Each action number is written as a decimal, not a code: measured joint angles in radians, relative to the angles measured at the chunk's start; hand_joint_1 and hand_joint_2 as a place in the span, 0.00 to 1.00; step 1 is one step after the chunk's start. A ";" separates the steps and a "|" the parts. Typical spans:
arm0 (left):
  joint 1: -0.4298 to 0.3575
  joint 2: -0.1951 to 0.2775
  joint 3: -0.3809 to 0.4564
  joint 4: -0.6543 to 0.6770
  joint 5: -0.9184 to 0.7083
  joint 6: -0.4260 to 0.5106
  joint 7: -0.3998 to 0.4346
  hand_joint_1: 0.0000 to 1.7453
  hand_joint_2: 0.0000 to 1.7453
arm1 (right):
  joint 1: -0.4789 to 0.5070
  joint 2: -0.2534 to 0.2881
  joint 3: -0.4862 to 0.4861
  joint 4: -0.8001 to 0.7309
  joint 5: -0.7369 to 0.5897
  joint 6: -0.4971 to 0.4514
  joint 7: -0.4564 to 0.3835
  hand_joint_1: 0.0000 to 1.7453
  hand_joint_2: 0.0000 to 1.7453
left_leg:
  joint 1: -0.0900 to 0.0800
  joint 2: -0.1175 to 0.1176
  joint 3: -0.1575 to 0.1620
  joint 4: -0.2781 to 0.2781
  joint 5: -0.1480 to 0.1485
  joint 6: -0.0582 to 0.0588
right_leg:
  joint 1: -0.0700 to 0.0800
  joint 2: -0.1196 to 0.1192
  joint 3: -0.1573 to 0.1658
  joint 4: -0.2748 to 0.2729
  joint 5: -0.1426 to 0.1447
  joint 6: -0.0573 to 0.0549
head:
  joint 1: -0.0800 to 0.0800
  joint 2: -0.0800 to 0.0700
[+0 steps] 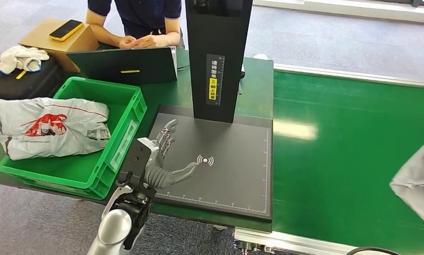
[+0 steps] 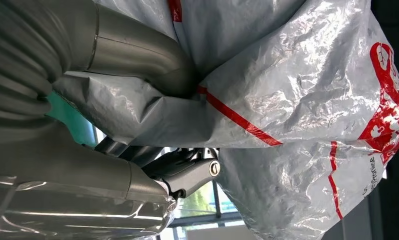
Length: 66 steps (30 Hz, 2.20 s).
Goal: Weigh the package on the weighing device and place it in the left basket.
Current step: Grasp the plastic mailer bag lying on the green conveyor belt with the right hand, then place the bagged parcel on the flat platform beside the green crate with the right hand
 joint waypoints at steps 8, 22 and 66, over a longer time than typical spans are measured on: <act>-0.010 -0.004 -0.023 0.000 -0.004 -0.015 0.012 0.00 1.00 | -0.082 -0.048 0.283 0.078 0.186 0.011 0.150 1.00 1.00 | 0.000 0.001 0.001 0.000 0.001 0.000 | 0.000 0.001 0.001 0.000 0.001 0.000 | 0.000 0.000; -0.021 0.007 -0.060 -0.001 0.038 -0.020 0.039 0.00 1.00 | -0.235 -0.203 0.685 0.477 0.089 0.237 0.406 1.00 1.00 | 0.000 0.000 0.000 0.000 0.001 0.000 | 0.000 0.000 0.000 0.000 0.000 0.000 | 0.000 0.000; 0.038 0.038 -0.103 -0.080 0.026 0.068 0.089 0.00 1.00 | -0.518 -0.360 1.029 0.901 0.088 0.039 0.411 0.00 1.00 | 0.000 0.000 0.001 0.002 0.004 0.004 | -0.001 0.000 0.002 -0.001 0.005 0.004 | 0.000 0.000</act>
